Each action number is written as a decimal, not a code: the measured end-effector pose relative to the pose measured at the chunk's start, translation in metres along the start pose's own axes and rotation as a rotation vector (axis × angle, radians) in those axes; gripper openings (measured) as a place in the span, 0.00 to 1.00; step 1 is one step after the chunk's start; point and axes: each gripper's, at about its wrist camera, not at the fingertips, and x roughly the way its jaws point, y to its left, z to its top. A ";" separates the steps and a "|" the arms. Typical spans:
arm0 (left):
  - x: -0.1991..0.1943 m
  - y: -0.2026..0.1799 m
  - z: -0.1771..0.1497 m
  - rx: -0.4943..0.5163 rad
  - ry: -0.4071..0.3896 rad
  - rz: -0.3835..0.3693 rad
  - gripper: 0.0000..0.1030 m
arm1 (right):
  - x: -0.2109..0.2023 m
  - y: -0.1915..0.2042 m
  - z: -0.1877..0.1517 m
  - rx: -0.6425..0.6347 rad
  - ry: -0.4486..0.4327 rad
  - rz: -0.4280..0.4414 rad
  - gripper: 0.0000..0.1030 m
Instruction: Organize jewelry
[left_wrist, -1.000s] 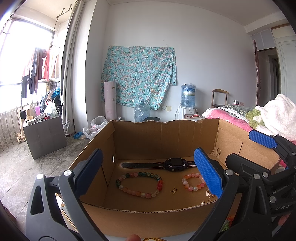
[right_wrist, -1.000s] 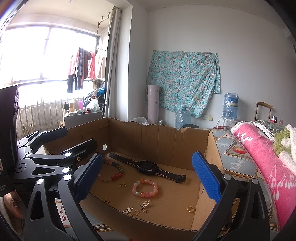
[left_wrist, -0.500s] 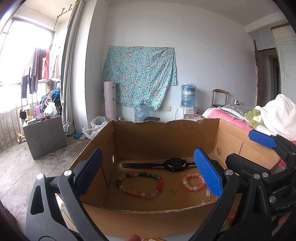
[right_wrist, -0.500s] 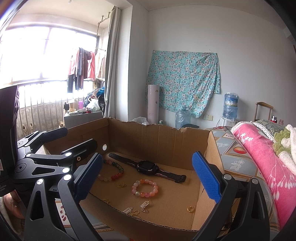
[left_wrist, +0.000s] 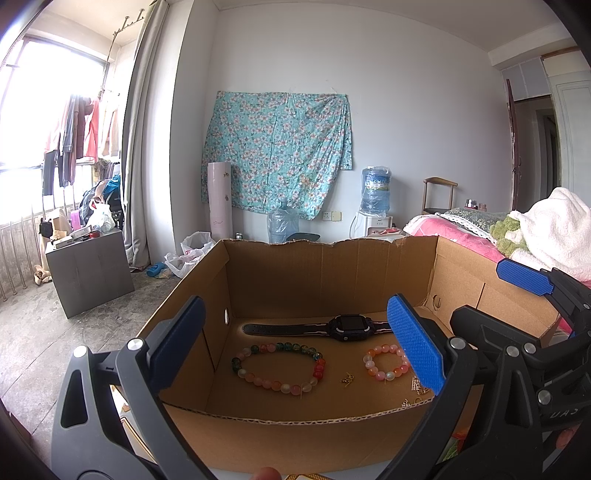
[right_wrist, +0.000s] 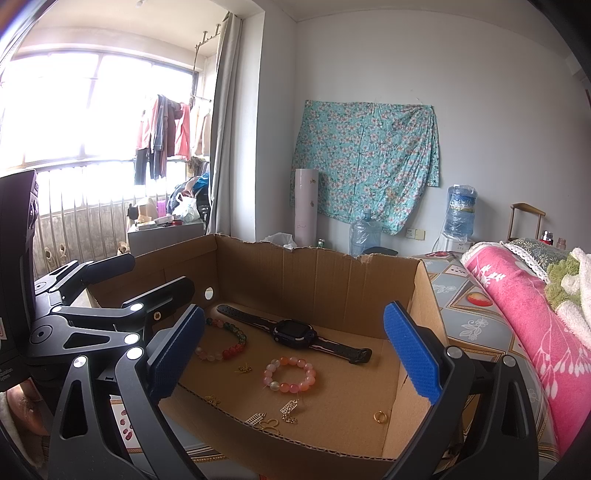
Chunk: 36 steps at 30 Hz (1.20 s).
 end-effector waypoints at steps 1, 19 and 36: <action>0.000 0.000 0.000 0.000 0.000 0.000 0.92 | 0.000 -0.001 0.000 0.000 0.000 0.000 0.92; 0.000 0.000 0.000 0.000 0.000 0.000 0.92 | 0.002 -0.003 0.000 0.000 0.000 0.000 0.92; 0.000 0.000 0.000 0.000 0.000 0.000 0.92 | 0.001 -0.002 0.000 0.000 0.000 0.000 0.92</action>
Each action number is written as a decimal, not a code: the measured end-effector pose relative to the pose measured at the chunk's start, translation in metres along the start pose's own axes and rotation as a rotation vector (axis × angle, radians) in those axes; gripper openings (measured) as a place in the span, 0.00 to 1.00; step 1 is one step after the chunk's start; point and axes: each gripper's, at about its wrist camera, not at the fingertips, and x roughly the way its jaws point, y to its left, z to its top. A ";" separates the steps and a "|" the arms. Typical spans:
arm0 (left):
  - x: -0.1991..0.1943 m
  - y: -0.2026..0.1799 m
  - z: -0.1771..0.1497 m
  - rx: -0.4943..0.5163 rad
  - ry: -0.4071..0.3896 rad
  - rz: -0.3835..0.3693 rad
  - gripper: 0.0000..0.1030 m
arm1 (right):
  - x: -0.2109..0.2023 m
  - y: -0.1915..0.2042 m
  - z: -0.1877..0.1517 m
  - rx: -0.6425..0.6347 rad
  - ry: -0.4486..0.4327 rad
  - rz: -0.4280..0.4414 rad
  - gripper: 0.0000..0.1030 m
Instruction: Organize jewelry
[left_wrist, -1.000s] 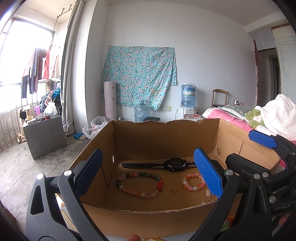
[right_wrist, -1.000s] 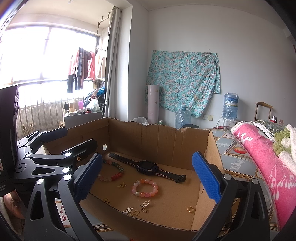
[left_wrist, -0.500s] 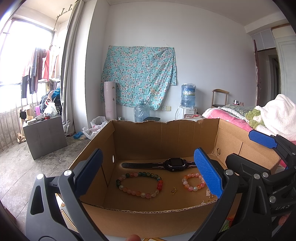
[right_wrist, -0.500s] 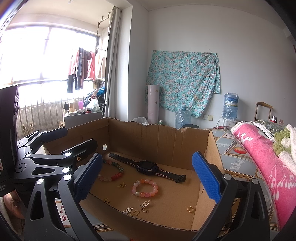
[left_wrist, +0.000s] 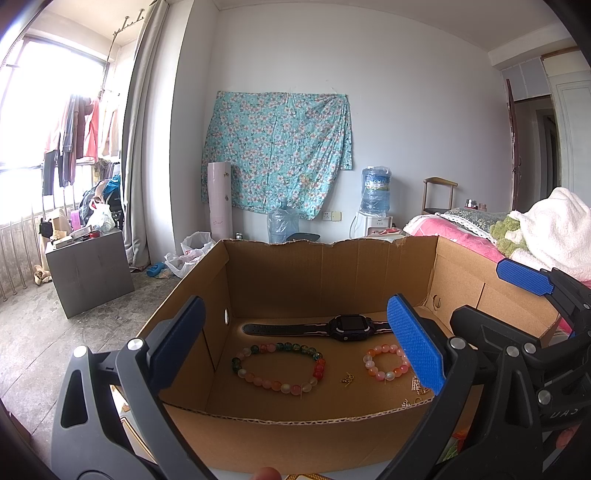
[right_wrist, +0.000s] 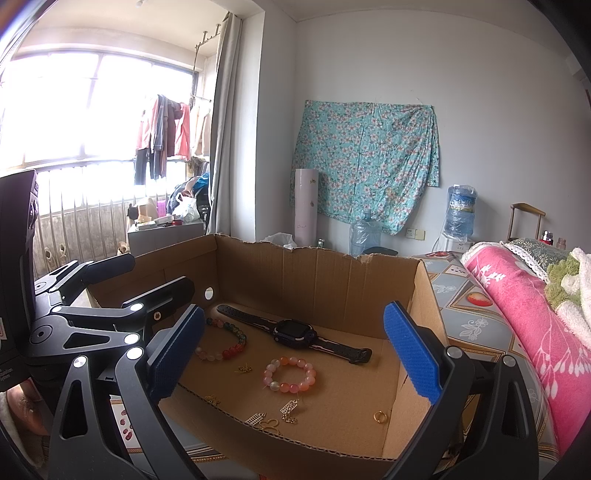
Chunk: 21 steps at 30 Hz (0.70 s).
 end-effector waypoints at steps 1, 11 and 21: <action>0.000 0.000 0.000 0.000 0.000 0.000 0.92 | 0.000 -0.001 0.000 0.000 0.000 0.000 0.92; 0.000 0.000 0.000 0.000 0.000 0.000 0.92 | -0.001 0.002 0.000 0.000 0.000 0.000 0.92; 0.000 0.000 0.000 0.000 0.000 0.000 0.92 | -0.001 0.003 0.000 0.001 0.001 0.000 0.92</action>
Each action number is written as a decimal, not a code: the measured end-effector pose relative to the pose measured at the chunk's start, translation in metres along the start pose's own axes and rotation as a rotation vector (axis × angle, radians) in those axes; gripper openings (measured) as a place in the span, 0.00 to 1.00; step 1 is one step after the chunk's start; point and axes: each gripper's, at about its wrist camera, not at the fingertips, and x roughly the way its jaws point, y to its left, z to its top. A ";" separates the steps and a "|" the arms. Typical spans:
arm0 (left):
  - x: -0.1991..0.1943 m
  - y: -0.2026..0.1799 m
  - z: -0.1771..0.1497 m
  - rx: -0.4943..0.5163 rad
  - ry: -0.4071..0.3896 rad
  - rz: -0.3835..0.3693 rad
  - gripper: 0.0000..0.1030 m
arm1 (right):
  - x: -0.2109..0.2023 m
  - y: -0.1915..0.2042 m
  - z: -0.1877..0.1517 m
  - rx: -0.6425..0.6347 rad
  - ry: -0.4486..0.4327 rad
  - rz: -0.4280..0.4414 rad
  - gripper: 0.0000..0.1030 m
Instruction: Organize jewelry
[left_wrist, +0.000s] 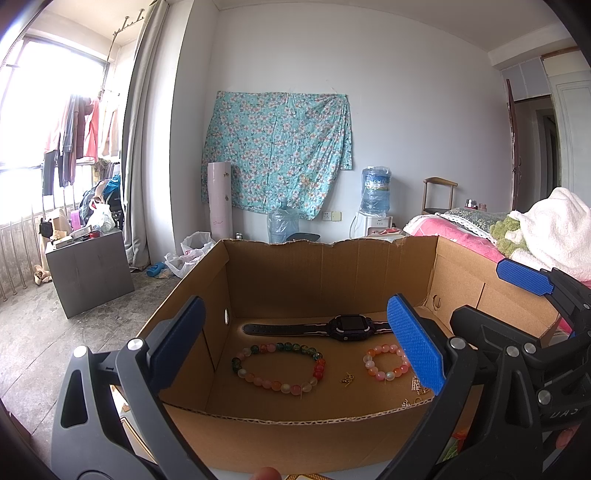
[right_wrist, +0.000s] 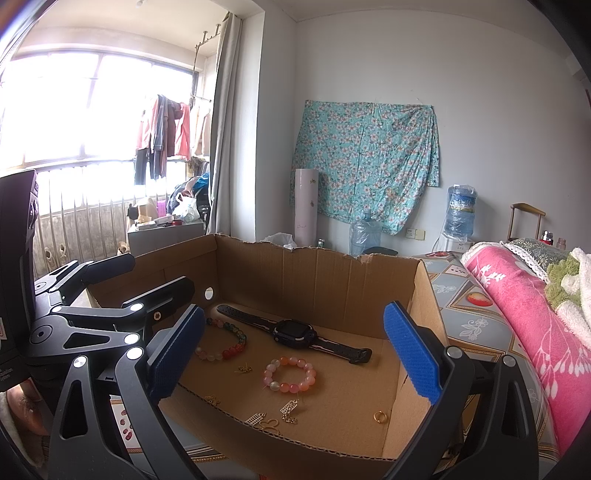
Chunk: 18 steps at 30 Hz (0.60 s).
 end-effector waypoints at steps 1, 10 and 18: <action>0.000 0.000 0.000 0.000 0.000 0.000 0.92 | 0.001 -0.002 0.000 0.000 0.000 0.000 0.92; 0.000 0.000 0.000 0.000 0.000 0.000 0.92 | 0.001 -0.004 0.000 0.000 0.000 0.000 0.92; 0.000 0.000 0.000 0.000 0.000 0.000 0.92 | 0.001 -0.003 0.000 0.000 0.000 0.000 0.92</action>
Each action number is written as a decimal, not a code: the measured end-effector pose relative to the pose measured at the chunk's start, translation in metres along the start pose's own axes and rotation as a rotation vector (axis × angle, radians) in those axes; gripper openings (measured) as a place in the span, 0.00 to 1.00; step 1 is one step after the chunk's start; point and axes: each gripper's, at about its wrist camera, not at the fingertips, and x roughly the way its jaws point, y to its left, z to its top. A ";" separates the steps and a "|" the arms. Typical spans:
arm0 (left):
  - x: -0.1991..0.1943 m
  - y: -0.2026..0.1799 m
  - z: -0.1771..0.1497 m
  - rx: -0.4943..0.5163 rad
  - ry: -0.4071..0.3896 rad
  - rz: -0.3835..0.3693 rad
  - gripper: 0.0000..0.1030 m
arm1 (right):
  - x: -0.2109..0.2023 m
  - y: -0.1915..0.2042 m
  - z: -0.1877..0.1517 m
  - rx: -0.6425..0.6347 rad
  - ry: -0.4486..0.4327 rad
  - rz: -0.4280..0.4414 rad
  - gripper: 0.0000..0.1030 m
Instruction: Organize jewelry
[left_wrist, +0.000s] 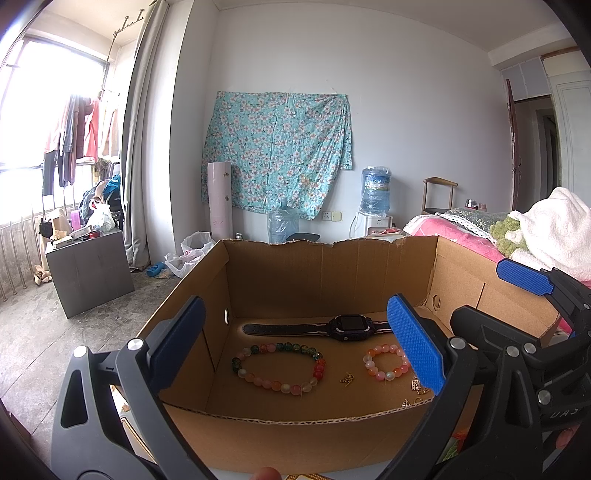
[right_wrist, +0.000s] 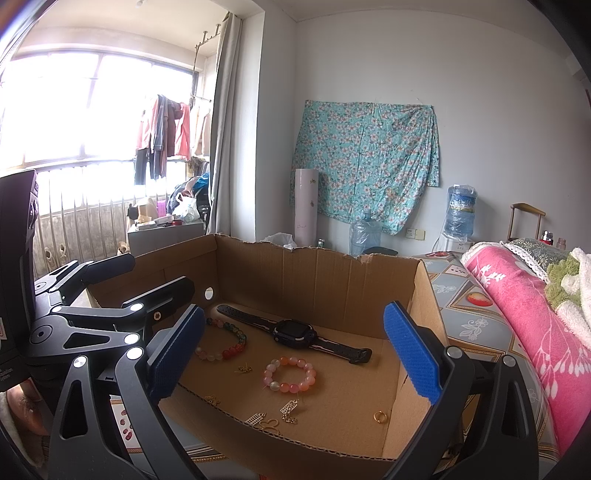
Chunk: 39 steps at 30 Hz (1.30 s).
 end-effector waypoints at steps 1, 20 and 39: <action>0.000 0.000 0.000 0.000 0.000 0.000 0.92 | -0.001 0.002 0.000 0.000 0.000 0.000 0.92; 0.000 0.000 0.000 0.000 0.000 0.000 0.92 | 0.000 -0.001 0.000 0.000 0.000 0.000 0.92; 0.000 0.000 0.000 0.000 0.000 0.000 0.92 | 0.000 0.000 0.000 0.000 0.000 0.000 0.92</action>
